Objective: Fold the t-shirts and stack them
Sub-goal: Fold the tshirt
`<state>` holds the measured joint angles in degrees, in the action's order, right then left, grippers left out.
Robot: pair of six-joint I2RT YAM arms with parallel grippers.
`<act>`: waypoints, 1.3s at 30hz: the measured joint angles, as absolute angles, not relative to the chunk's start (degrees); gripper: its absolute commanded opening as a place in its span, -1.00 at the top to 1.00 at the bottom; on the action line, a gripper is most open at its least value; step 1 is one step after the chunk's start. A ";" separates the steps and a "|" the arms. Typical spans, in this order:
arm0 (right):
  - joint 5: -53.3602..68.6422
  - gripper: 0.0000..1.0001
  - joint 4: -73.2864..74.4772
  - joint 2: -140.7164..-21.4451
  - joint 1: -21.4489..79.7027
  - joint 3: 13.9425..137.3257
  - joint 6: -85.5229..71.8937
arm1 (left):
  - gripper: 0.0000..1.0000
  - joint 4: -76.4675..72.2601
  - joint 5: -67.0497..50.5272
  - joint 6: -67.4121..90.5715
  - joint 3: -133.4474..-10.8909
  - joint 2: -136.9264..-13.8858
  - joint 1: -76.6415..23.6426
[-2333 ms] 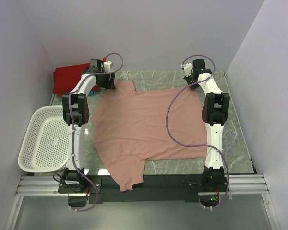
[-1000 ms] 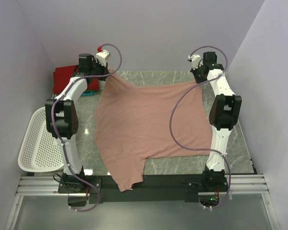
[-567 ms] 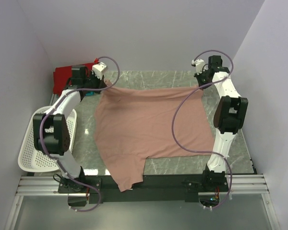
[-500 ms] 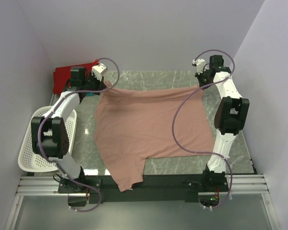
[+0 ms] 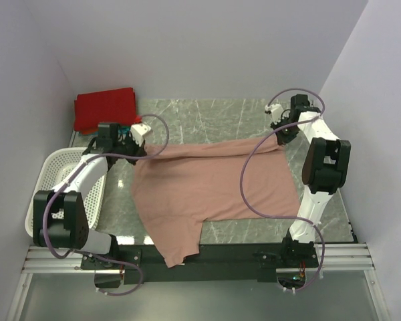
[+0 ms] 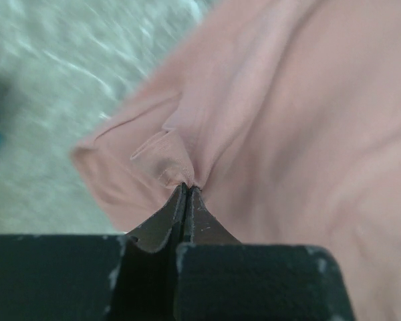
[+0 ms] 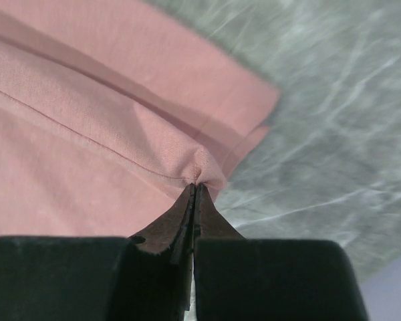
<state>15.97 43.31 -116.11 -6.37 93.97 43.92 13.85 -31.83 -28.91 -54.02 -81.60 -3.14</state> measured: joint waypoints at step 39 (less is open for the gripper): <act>18.11 0.12 58.94 -119.85 -7.55 106.08 43.33 | -0.14 26.44 -30.65 -19.73 -73.60 -105.69 -11.49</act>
<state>18.11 58.94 -119.85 -7.55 106.08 43.33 26.44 -30.65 -19.73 -73.60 -105.69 -11.49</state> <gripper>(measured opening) 0.443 0.575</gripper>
